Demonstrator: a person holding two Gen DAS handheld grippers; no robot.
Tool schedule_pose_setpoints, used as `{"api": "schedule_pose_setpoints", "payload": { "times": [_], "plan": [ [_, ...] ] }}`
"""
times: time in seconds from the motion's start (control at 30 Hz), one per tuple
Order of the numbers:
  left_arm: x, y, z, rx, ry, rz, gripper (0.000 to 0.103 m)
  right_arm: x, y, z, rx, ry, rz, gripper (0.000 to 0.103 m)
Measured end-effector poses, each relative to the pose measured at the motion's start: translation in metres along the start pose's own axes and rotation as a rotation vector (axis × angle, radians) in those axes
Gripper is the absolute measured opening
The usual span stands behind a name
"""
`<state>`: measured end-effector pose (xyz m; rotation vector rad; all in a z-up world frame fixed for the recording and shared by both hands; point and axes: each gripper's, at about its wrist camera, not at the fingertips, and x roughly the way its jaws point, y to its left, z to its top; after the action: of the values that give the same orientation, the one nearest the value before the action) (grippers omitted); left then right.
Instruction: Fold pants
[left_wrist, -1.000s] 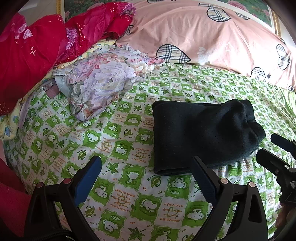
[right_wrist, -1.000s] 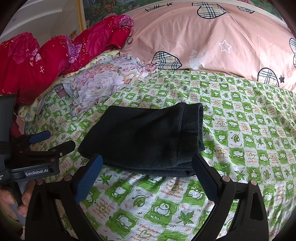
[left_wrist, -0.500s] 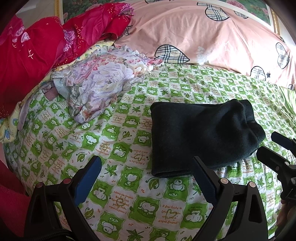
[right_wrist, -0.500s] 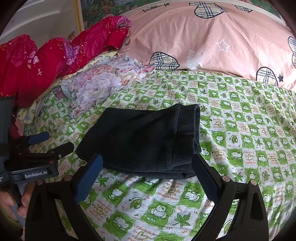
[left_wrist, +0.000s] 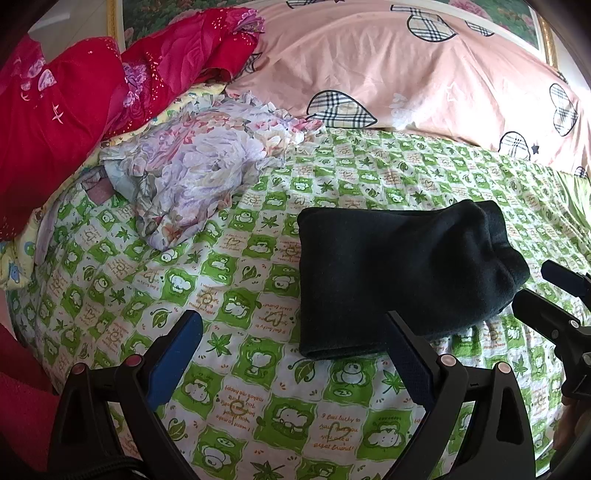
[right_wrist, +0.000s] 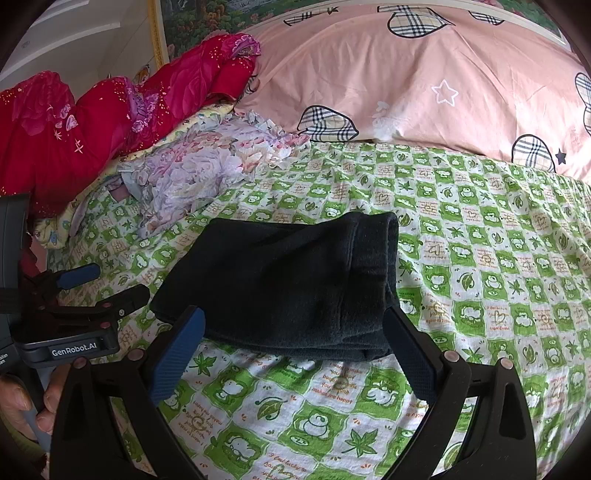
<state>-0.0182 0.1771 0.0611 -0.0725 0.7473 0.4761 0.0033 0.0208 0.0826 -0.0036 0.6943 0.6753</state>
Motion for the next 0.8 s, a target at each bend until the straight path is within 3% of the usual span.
{"api": "schedule_pose_setpoints", "payload": {
  "times": [0.27,0.8],
  "plan": [
    [0.003,0.000,0.014,0.001,-0.029,-0.021,0.097,0.006,-0.012,0.009,0.016,0.001,-0.018,0.097],
    [0.019,-0.013,0.023,0.025,0.012,-0.017,0.097,0.010,-0.026,0.007,0.062,0.012,-0.012,0.097]
  ]
}}
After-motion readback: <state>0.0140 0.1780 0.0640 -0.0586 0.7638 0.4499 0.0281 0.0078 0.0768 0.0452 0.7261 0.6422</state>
